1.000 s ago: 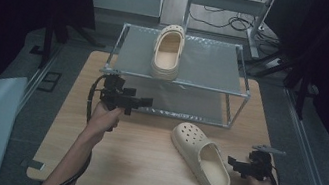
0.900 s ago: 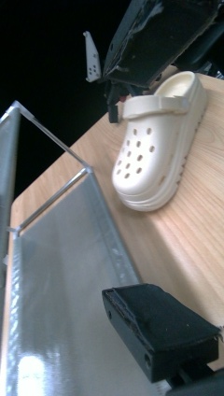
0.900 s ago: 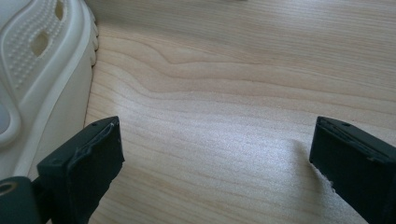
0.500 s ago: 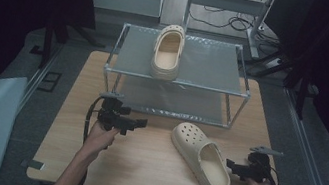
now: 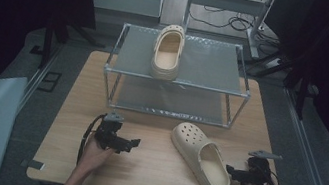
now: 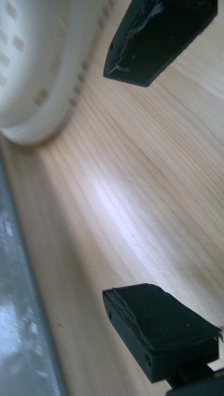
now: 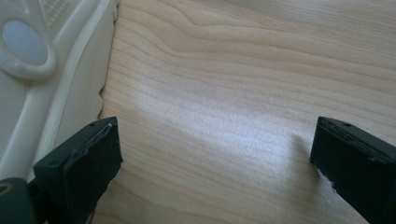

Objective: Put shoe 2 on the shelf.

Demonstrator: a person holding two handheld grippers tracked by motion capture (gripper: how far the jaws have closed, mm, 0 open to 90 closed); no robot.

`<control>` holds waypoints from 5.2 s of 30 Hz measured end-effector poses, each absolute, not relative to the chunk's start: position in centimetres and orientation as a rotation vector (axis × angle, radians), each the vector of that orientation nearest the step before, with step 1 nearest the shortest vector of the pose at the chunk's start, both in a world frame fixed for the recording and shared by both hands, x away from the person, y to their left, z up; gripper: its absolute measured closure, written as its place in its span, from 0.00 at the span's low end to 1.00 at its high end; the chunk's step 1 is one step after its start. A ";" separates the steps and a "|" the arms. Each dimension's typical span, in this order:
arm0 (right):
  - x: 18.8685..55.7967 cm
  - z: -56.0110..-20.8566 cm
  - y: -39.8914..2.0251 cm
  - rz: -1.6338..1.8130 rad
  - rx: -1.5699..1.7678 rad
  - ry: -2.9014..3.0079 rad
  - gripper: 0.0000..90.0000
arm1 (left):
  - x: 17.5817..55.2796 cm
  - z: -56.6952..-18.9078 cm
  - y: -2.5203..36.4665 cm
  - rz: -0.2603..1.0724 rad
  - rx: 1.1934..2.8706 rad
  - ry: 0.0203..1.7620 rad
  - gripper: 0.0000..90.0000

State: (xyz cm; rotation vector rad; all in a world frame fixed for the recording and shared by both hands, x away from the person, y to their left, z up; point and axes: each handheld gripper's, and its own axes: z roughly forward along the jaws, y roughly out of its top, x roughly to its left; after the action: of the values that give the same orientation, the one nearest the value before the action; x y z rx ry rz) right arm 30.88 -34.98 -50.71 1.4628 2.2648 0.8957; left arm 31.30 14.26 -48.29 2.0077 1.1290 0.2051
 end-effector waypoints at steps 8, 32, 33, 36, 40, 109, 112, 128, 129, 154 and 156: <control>30.1 -50.7 -34.9 0.858 1.448 2.287 0.03 | 29.9 -50.2 13.4 0.334 2.119 1.130 0.00; 28.4 -50.2 -30.9 0.767 1.274 2.469 0.02 | 29.7 -51.7 12.4 0.359 2.195 1.124 0.00; 28.4 -50.2 -30.6 0.759 1.259 2.479 0.02 | 29.7 -51.7 12.4 0.356 2.192 1.123 0.00; 28.3 -50.3 -30.0 0.763 1.236 2.503 0.01 | 29.7 -51.7 12.3 0.348 2.189 1.121 0.00; 28.1 -50.3 -29.1 0.767 1.201 2.534 0.00 | 29.8 -51.6 12.3 0.341 2.179 1.119 0.00; 32.2 -46.6 -23.3 0.860 1.473 2.301 0.78 | 30.0 -51.7 13.0 0.379 2.203 1.140 0.00; 32.5 -46.5 -23.9 0.855 1.475 2.295 0.81 | 30.0 -51.8 13.0 0.378 2.207 1.135 0.00; 34.1 -47.4 -28.9 1.250 1.823 2.268 0.86 | 30.1 -51.6 13.2 0.368 2.199 1.131 0.00; 34.1 -47.4 -29.1 1.277 1.840 2.270 0.86 | 30.1 -51.6 13.2 0.367 2.199 1.130 0.00; 34.3 -42.7 -30.0 1.589 1.868 2.284 0.86 | 30.2 -51.6 13.2 0.299 2.183 1.109 0.00; 34.4 -42.1 -30.0 1.618 1.870 2.280 0.86 | 30.1 -51.6 13.2 0.299 2.183 1.108 0.00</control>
State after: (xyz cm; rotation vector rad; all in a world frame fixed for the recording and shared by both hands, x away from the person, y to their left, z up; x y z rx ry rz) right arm 34.39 -29.96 -42.09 1.8703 2.2804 1.6178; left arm 30.15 13.19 -51.57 2.1831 1.1075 0.2994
